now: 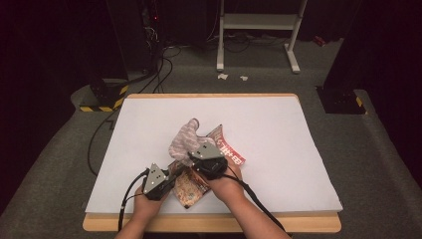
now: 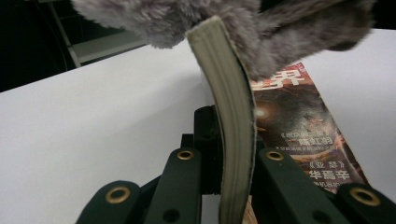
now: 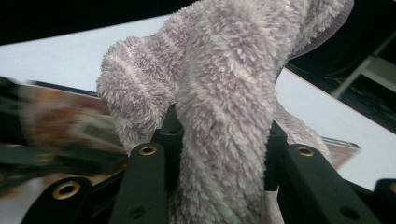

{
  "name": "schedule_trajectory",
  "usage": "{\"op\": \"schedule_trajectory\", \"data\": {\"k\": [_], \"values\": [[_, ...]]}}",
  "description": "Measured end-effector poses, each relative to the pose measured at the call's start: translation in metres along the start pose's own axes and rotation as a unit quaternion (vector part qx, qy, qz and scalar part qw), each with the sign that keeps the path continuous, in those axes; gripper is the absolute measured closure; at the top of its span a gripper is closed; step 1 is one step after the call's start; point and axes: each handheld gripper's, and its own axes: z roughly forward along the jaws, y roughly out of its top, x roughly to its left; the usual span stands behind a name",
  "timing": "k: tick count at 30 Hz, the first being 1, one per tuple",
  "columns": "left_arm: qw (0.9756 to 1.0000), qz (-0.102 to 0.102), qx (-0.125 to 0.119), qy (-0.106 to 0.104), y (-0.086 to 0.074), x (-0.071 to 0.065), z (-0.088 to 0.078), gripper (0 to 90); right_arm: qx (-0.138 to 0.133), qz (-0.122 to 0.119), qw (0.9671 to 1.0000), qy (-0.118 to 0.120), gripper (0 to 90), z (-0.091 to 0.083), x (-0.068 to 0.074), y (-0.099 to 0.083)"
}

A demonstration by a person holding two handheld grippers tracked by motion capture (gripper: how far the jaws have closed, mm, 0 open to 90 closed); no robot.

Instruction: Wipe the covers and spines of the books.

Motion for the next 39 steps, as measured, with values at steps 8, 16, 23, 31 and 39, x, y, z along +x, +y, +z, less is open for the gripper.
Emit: {"op": "schedule_trajectory", "data": {"k": [8,16,23,31,39], "values": [[1.0000,0.001,0.000,0.001,0.000,0.000,0.000,83.5,-0.011,-0.025,0.9994,0.019,63.9,-0.007,0.023,0.007],[1.0000,0.001,0.000,0.002,0.000,0.000,0.000,83.5,0.013,0.013,0.9997,-0.013,63.9,0.009,-0.014,-0.001],[1.0000,0.002,0.000,0.001,0.000,-0.001,0.000,83.6,0.049,0.052,0.9948,-0.073,63.9,0.028,-0.064,-0.017],[1.0000,0.005,0.001,0.002,0.001,-0.002,0.000,83.6,0.087,0.100,0.9832,-0.125,64.0,0.050,-0.116,-0.036],[1.0000,0.006,-0.004,0.000,0.000,-0.002,-0.001,83.6,0.114,0.117,0.9740,-0.157,64.0,0.061,-0.145,-0.043]]}}
